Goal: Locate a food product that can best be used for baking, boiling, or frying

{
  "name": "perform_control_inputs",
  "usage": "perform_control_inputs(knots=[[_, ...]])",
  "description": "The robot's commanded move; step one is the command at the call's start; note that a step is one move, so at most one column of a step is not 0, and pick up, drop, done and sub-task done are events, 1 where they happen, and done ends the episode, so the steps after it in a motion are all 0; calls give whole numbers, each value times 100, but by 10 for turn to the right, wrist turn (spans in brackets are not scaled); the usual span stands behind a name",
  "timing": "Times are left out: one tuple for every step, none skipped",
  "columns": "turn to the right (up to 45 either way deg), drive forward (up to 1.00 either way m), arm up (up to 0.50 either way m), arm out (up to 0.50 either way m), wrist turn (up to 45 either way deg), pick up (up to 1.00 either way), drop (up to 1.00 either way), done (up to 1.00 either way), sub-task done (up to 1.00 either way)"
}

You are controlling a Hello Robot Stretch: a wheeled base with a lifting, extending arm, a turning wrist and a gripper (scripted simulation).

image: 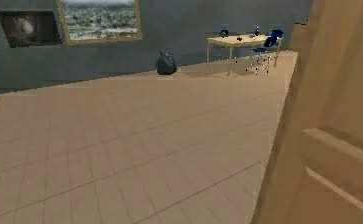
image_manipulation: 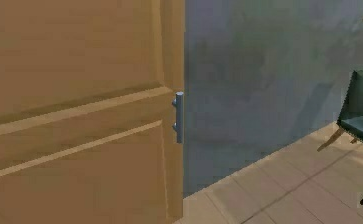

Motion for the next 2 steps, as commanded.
perform_control_inputs(knots=[[-390, 0, 0, 0, 0, 0, 0, 0, 0], [0, 75, 0, 0, 0, 0, 0, 0, 0]])
